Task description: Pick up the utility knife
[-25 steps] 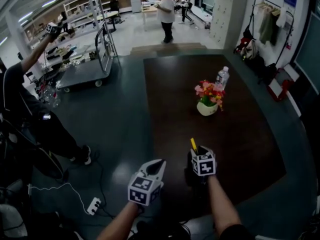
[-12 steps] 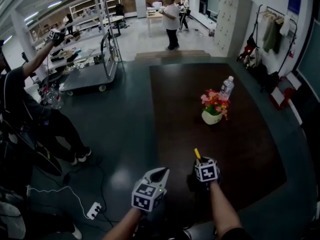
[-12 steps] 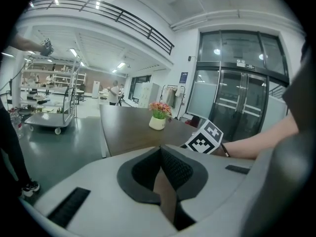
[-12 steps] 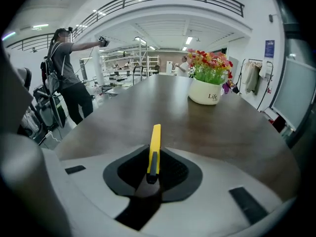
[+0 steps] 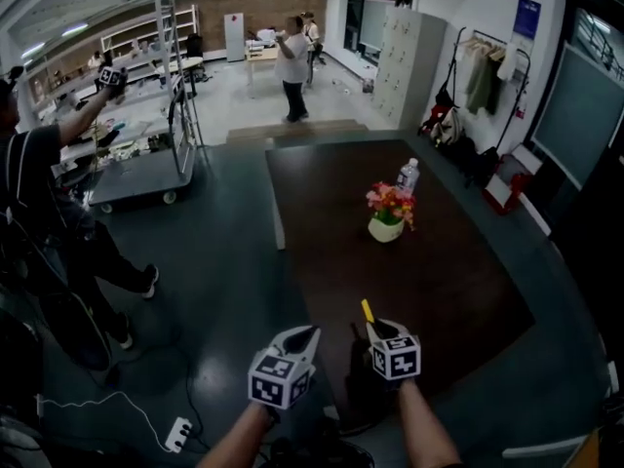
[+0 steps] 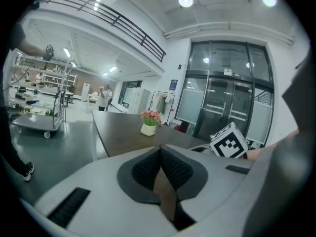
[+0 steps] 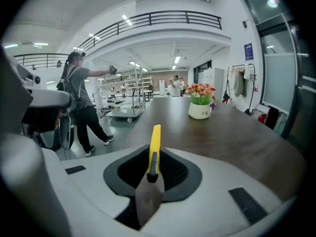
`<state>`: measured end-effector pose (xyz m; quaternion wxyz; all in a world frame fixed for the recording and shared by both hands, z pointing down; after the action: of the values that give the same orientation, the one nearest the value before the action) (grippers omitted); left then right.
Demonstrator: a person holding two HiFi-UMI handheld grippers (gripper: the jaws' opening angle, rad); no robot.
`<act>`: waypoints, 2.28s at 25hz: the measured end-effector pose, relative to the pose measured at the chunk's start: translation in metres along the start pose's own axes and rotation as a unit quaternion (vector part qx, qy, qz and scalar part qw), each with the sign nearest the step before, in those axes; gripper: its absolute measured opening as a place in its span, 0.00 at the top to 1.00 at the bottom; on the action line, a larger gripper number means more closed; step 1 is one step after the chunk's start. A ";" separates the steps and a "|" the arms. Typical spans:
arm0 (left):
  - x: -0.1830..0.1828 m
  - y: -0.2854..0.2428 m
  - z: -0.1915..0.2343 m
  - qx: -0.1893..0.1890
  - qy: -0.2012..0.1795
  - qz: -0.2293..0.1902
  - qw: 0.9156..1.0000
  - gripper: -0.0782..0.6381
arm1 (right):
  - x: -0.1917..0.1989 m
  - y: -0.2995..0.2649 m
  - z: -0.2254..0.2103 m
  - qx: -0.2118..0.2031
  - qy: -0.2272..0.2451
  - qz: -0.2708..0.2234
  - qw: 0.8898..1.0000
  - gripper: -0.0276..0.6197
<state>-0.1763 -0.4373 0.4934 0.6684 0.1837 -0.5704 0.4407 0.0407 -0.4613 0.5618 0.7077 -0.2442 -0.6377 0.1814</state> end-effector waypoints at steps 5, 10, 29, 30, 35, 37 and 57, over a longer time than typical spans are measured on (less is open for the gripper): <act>-0.009 0.042 -0.016 0.024 -0.020 -0.005 0.999 0.88 | -0.010 0.069 0.036 -0.006 -0.032 -0.068 0.997 0.84; -0.023 0.077 -0.034 0.054 -0.044 -0.025 0.997 0.88 | -0.024 0.139 0.067 -0.010 -0.057 -0.153 0.986 0.84; -0.051 0.134 -0.173 0.091 -0.098 -0.087 0.987 0.88 | -0.025 0.341 0.069 -0.028 -0.092 -0.316 0.944 0.84; -0.049 0.134 -0.180 0.090 -0.099 -0.087 0.987 0.88 | -0.021 0.345 0.066 -0.031 -0.092 -0.318 0.943 0.84; -0.039 0.138 -0.205 0.086 -0.102 -0.084 0.987 0.88 | -0.005 0.363 0.055 -0.041 -0.095 -0.325 0.940 0.84; -0.037 0.138 -0.213 0.085 -0.103 -0.084 0.987 0.88 | 0.000 0.367 0.051 -0.042 -0.095 -0.327 0.939 0.84; -0.031 0.134 -0.240 0.084 -0.114 -0.079 0.987 0.88 | 0.012 0.381 0.035 -0.050 -0.100 -0.334 0.936 0.84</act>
<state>-0.1380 -0.1971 0.3627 0.6139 0.3327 -0.5875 0.4089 0.0280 -0.1399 0.3542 0.6471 -0.0332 -0.7581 -0.0739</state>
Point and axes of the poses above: the fingertips, and each gripper's own axes: y backward along the fingers, z to its left, x out of its underside, the point moved 8 cm from there along y, backward along the fingers, and after that the axes turned 12 degrees about x, right-handed, at the moved point
